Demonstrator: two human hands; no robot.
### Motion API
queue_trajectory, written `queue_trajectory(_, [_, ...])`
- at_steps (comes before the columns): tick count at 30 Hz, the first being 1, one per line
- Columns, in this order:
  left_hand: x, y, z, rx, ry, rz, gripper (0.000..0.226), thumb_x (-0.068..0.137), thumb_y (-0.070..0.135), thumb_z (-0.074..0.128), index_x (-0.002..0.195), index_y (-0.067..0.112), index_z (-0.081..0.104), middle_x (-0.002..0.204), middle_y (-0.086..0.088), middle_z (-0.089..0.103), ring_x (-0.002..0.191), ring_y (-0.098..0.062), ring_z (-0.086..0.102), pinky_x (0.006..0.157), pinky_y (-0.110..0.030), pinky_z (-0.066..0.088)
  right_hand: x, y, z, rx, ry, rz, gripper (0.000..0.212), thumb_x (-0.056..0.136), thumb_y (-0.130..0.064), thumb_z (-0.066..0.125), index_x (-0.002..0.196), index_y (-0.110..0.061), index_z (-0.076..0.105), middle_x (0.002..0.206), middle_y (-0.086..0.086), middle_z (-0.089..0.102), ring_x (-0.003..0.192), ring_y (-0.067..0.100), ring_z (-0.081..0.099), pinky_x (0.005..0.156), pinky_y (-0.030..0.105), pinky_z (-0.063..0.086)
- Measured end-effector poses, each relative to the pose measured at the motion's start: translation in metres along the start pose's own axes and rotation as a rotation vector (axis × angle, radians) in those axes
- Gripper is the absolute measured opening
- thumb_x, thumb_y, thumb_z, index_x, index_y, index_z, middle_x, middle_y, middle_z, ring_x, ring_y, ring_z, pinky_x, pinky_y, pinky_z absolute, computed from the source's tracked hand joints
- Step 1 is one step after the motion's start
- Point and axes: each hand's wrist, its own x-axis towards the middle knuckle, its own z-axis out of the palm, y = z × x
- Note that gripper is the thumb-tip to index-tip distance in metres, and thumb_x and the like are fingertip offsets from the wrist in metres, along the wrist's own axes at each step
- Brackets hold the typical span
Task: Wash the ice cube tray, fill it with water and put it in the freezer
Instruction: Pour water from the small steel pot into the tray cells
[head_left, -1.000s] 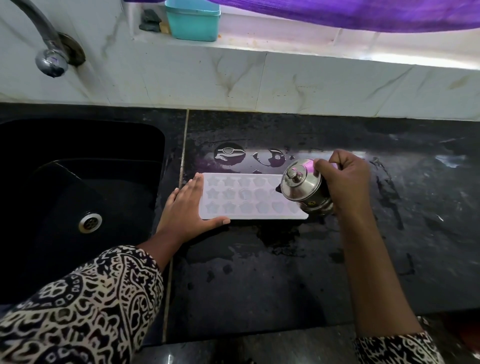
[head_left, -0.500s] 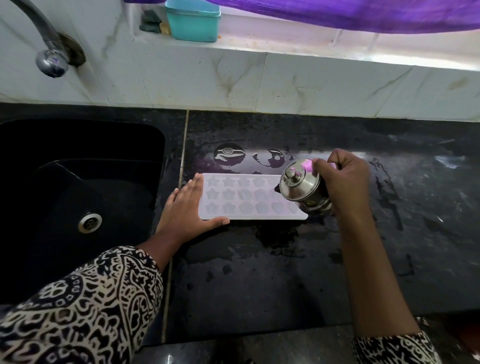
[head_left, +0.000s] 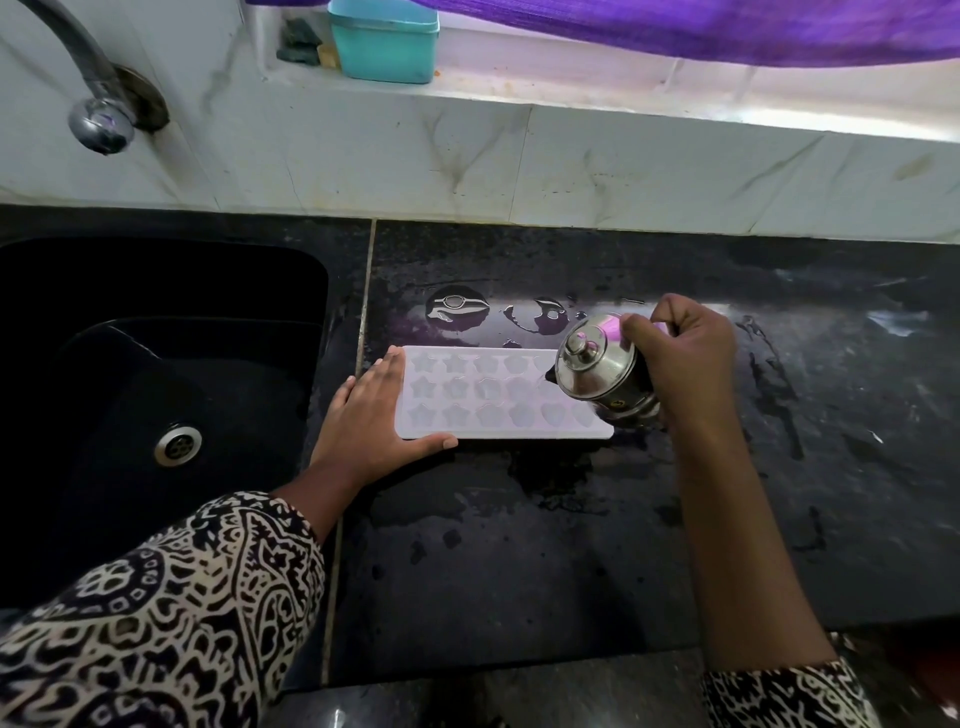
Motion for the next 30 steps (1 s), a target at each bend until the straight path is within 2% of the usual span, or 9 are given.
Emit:
queue_trajectory(4, [0.0002, -0.0003, 0.0008, 0.002, 0.003, -0.004, 0.134, 0.052, 0.102, 0.023, 0.156, 0.020, 0.001, 0.164, 0.003, 0.008, 0.149, -0.012, 0.012, 0.119, -0.038, 0.008, -0.0001, -0.0001, 0.0002, 0.028, 0.004, 0.006, 0.033, 0.060, -0.028, 0.066, 0.050, -0.021, 0.035, 0.052, 0.001, 0.035, 0.054, 0.017, 0.031, 0.054, 0.029, 0.032])
queue_trajectory(10, [0.0007, -0.0007, 0.0015, 0.002, -0.001, -0.006, 0.133, 0.053, 0.102, 0.024, 0.156, 0.021, -0.001, 0.164, 0.004, 0.007, 0.149, -0.011, 0.012, 0.119, -0.037, 0.007, 0.0011, 0.0020, -0.0009, 0.023, 0.006, -0.018, 0.033, 0.067, -0.017, 0.066, 0.052, -0.021, 0.036, 0.053, 0.002, 0.037, 0.054, 0.017, 0.032, 0.054, 0.029, 0.033])
queue_trajectory(17, [0.0005, -0.0012, 0.0011, 0.002, 0.003, -0.002, 0.133, 0.054, 0.101, 0.026, 0.156, 0.020, 0.000, 0.164, 0.004, 0.008, 0.149, -0.012, 0.013, 0.119, -0.038, 0.008, 0.0007, -0.0014, -0.0013, 0.053, 0.000, -0.016, 0.031, 0.063, -0.023, 0.066, 0.052, -0.021, 0.037, 0.053, 0.002, 0.037, 0.054, 0.016, 0.032, 0.052, 0.026, 0.032])
queue_trajectory(22, [0.0007, -0.0009, 0.0013, 0.007, -0.002, -0.006, 0.133, 0.052, 0.102, 0.024, 0.156, 0.021, 0.000, 0.164, 0.004, 0.007, 0.149, -0.011, 0.012, 0.119, -0.037, 0.007, 0.0016, 0.0017, -0.0013, 0.089, 0.009, 0.018, 0.035, 0.070, -0.012, 0.065, 0.053, -0.021, 0.037, 0.054, 0.005, 0.037, 0.053, 0.016, 0.032, 0.051, 0.023, 0.032])
queue_trajectory(26, [0.0007, -0.0015, 0.0010, 0.006, -0.004, -0.003, 0.133, 0.053, 0.102, 0.023, 0.155, 0.021, -0.001, 0.164, 0.004, 0.007, 0.149, -0.012, 0.012, 0.119, -0.038, 0.007, 0.0038, 0.0042, -0.0019, 0.274, 0.053, 0.137, 0.038, 0.072, -0.004, 0.063, 0.048, -0.022, 0.039, 0.054, 0.004, 0.043, 0.051, 0.013, 0.035, 0.047, 0.020, 0.035])
queue_trajectory(30, [0.0009, -0.0013, 0.0014, 0.004, -0.004, -0.004, 0.135, 0.051, 0.104, 0.020, 0.155, 0.021, -0.001, 0.164, 0.004, 0.008, 0.149, -0.012, 0.012, 0.119, -0.038, 0.007, 0.0036, 0.0079, -0.0053, 0.418, 0.092, 0.205, 0.043, 0.074, -0.001, 0.062, 0.040, -0.021, 0.044, 0.045, -0.007, 0.047, 0.044, 0.008, 0.037, 0.046, 0.018, 0.038])
